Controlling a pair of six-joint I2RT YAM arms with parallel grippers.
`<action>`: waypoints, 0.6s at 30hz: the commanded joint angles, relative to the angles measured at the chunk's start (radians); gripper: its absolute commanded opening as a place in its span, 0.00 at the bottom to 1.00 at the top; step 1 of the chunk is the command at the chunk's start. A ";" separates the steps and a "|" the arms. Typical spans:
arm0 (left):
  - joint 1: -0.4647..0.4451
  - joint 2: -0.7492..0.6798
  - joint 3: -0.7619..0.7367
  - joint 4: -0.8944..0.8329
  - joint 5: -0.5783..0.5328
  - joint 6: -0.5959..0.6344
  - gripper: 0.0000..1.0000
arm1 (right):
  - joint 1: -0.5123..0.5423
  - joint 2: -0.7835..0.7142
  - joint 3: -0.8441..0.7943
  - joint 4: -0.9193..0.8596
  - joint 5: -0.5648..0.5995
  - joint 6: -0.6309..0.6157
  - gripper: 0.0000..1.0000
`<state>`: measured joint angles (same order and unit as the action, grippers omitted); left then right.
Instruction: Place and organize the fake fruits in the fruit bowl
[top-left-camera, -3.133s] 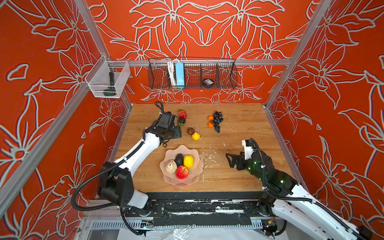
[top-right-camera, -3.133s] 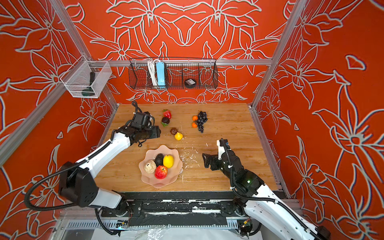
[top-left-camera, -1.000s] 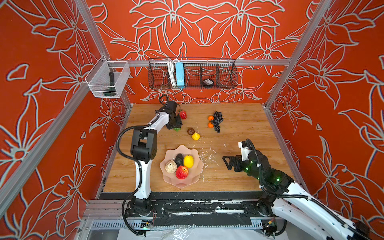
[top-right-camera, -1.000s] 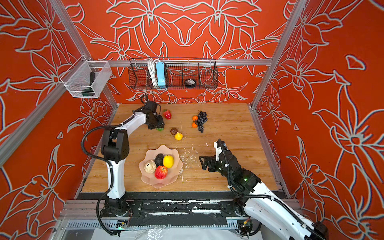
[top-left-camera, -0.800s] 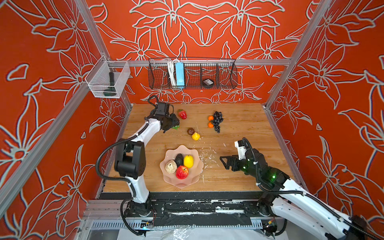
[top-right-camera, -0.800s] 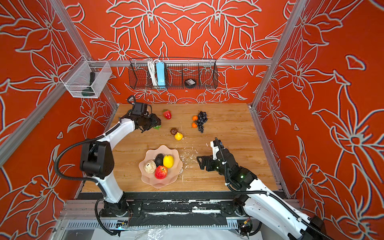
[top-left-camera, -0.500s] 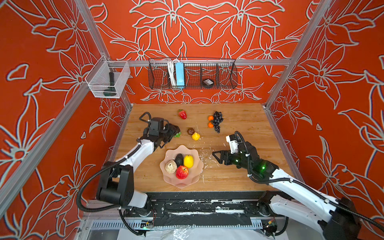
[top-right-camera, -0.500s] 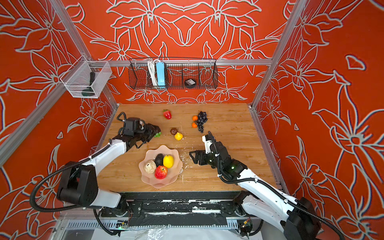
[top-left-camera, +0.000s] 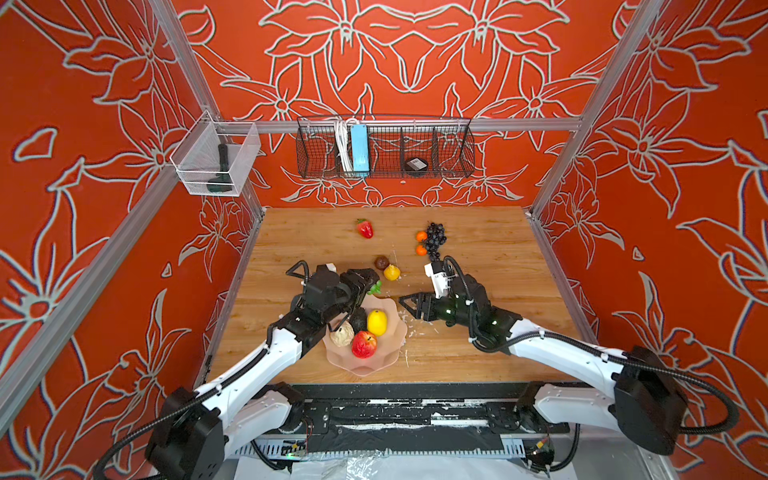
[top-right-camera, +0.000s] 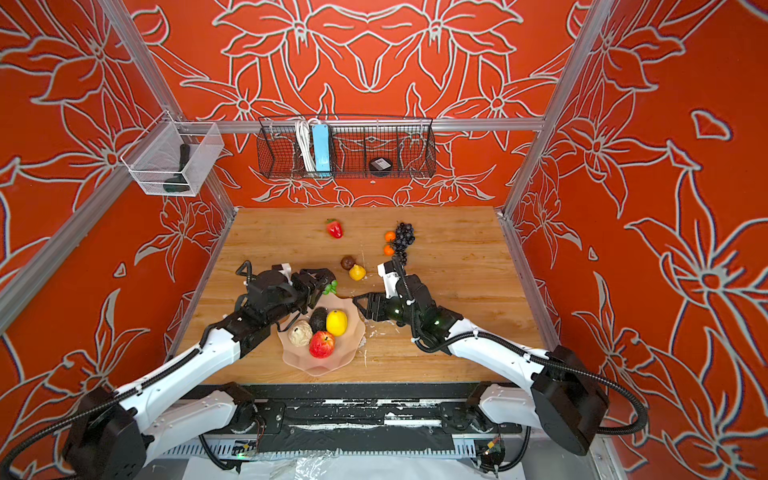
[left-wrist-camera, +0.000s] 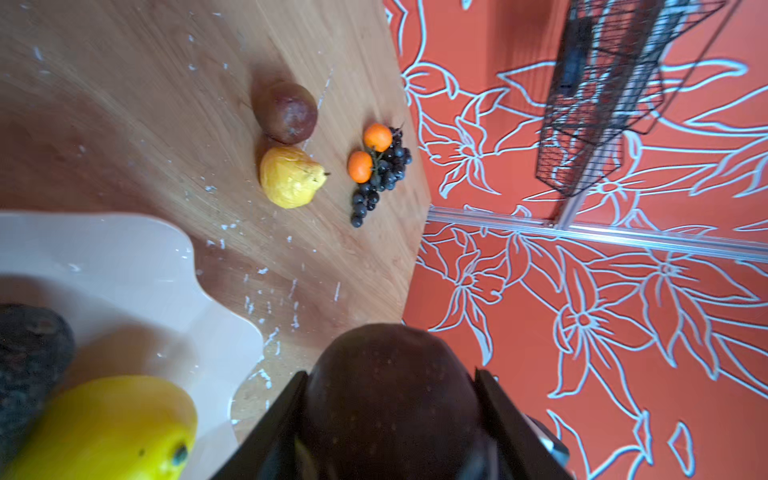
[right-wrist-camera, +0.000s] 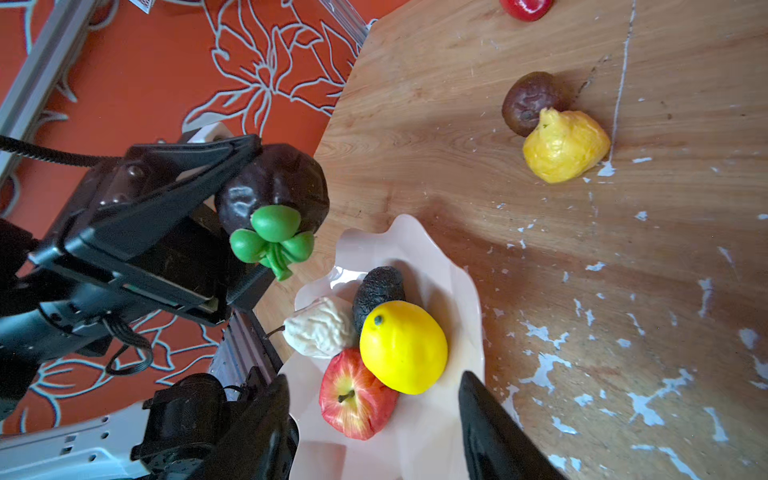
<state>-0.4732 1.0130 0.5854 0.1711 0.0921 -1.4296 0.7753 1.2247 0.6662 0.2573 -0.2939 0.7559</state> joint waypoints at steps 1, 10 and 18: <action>-0.034 -0.017 -0.038 0.059 -0.078 -0.059 0.43 | 0.017 0.017 0.029 0.090 -0.007 0.044 0.62; -0.122 0.017 -0.077 0.195 -0.108 -0.135 0.43 | 0.044 0.045 0.015 0.179 -0.022 0.075 0.45; -0.159 0.061 -0.082 0.266 -0.105 -0.169 0.43 | 0.053 0.060 -0.001 0.218 -0.024 0.074 0.34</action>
<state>-0.6140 1.0649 0.5014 0.3759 0.0082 -1.5730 0.8200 1.2747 0.6685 0.4225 -0.3016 0.8154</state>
